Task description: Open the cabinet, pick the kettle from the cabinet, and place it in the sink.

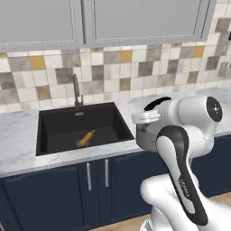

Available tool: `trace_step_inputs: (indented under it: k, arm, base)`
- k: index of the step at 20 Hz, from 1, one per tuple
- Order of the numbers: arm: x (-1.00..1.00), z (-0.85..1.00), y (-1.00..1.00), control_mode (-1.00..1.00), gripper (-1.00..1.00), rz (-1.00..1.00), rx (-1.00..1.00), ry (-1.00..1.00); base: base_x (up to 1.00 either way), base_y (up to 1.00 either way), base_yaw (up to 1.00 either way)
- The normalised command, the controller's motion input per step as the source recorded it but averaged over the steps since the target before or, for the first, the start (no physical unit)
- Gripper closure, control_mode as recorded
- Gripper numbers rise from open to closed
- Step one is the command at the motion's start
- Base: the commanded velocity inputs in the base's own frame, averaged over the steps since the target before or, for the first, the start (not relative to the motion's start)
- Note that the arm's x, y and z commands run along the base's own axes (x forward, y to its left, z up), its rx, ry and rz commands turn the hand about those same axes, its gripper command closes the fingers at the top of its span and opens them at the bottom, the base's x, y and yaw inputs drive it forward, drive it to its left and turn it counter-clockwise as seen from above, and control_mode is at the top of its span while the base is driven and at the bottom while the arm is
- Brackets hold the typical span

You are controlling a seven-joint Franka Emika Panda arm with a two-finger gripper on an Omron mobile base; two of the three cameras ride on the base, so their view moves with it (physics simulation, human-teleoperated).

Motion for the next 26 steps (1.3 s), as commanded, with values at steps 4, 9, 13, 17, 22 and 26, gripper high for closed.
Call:
trace_step_inputs:
  k: [4, 9, 13, 17, 22, 26]
  arm:
    - [0.00, 0.00, 0.00, 1.00, 1.00, 0.00, 0.00, 0.00]
    - [0.00, 0.00, 0.00, 1.00, 1.00, 0.00, 0.00, 0.00]
    - [0.00, 0.00, 0.00, 1.00, 1.00, 0.00, 0.00, 0.00]
    - [0.00, 0.00, 0.00, 1.00, 1.00, 0.00, 0.00, 0.00]
    - [0.00, 0.00, 0.00, 1.00, 1.00, 0.00, 0.00, 0.00]
    - [0.00, 0.00, 0.00, 1.00, 1.00, 0.00, 0.00, 0.00]
  base:
    - [0.33, -0.38, 0.10]
    - [0.31, -0.32, 0.07]
    - [0.08, -0.24, 0.06]
    - [0.00, -0.15, 0.03]
    - [0.30, -0.03, -0.01]
    - [0.37, -0.04, 0.00]
